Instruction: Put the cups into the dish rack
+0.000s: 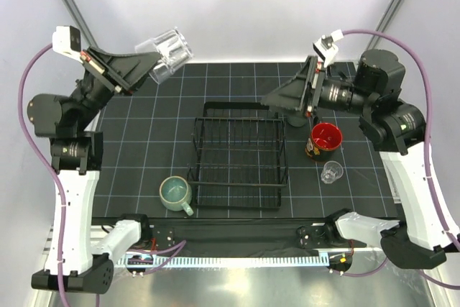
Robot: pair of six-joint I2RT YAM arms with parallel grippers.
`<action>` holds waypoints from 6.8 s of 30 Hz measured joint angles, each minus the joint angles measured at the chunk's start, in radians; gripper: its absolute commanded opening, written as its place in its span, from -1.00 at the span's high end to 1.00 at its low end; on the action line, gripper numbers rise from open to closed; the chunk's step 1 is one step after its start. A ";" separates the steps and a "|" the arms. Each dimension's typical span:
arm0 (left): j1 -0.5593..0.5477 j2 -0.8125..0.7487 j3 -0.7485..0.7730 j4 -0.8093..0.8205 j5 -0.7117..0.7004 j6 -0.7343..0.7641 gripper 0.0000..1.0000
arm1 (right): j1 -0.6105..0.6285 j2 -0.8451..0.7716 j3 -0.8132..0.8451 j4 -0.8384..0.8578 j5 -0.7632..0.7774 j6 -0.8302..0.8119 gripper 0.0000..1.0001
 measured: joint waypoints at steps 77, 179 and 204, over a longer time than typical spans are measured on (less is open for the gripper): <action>-0.133 -0.172 -0.051 -0.538 0.006 0.306 -0.58 | 0.175 0.366 0.289 0.161 0.549 -0.170 0.92; -0.133 0.047 0.191 -1.378 -0.261 0.819 -0.42 | 0.006 0.724 0.010 0.126 0.806 -0.627 -0.35; -0.133 0.040 0.192 -1.418 -0.266 0.843 -0.43 | -0.170 1.049 0.273 0.121 0.311 -0.637 0.84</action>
